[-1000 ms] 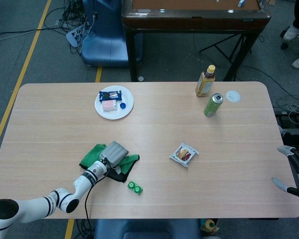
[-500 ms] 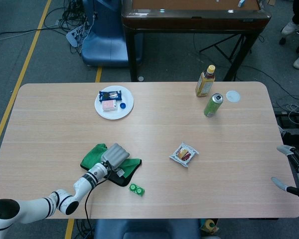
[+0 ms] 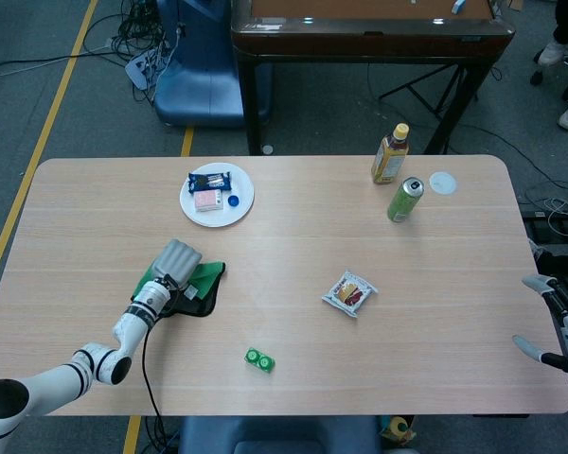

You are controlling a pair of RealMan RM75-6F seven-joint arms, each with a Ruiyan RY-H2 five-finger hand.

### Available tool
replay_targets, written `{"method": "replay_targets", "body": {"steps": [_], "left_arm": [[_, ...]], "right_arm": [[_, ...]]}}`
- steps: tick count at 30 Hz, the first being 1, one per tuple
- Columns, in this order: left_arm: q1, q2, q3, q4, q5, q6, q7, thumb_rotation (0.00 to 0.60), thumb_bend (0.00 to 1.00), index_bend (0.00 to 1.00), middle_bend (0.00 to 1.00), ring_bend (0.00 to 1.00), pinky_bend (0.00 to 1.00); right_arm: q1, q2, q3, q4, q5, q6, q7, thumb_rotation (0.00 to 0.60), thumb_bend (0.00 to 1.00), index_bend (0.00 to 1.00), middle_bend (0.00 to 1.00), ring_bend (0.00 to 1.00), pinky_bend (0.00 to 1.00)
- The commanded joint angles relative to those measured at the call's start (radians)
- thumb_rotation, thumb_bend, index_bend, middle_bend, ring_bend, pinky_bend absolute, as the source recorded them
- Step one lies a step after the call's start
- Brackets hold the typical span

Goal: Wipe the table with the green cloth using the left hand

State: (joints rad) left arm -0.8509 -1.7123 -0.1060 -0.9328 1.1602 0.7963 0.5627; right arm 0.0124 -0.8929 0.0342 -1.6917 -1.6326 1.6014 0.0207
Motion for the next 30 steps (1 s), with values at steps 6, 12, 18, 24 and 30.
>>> {"method": "replay_targets", "body": {"steps": [6, 12, 18, 24, 30], "left_arm": [[0.009, 0.077, -0.076, -0.059, -0.022, 0.069, -0.065, 0.6, 0.14, 0.56, 0.63, 0.63, 0.87], [-0.005, 0.124, -0.113, -0.128, 0.006, 0.122, -0.096, 0.6, 0.14, 0.56, 0.63, 0.63, 0.86], [-0.035, 0.114, -0.13, -0.093, 0.034, 0.138, -0.122, 0.6, 0.14, 0.56, 0.63, 0.62, 0.82], [-0.042, 0.081, -0.128, -0.037, 0.009, 0.107, -0.127, 0.6, 0.14, 0.51, 0.58, 0.6, 0.8], [-0.035, 0.072, -0.126, -0.027, -0.175, -0.004, 0.042, 0.6, 0.14, 0.06, 0.09, 0.22, 0.54]], "right_arm": [[-0.001, -0.002, -0.001, -0.001, -0.002, 0.0, -0.001, 0.6, 0.2, 0.23, 0.26, 0.19, 0.19], [0.007, -0.007, 0.001, -0.001, -0.007, -0.008, -0.003, 0.6, 0.2, 0.23, 0.26, 0.19, 0.19], [0.005, -0.005, 0.0, -0.003, -0.006, -0.007, -0.005, 0.6, 0.2, 0.23, 0.26, 0.19, 0.19], [0.0, -0.006, -0.002, 0.0, 0.001, -0.004, -0.002, 0.6, 0.2, 0.23, 0.26, 0.19, 0.19], [-0.001, -0.005, -0.003, 0.0, -0.003, -0.002, -0.003, 0.6, 0.2, 0.23, 0.26, 0.19, 0.19]]}}
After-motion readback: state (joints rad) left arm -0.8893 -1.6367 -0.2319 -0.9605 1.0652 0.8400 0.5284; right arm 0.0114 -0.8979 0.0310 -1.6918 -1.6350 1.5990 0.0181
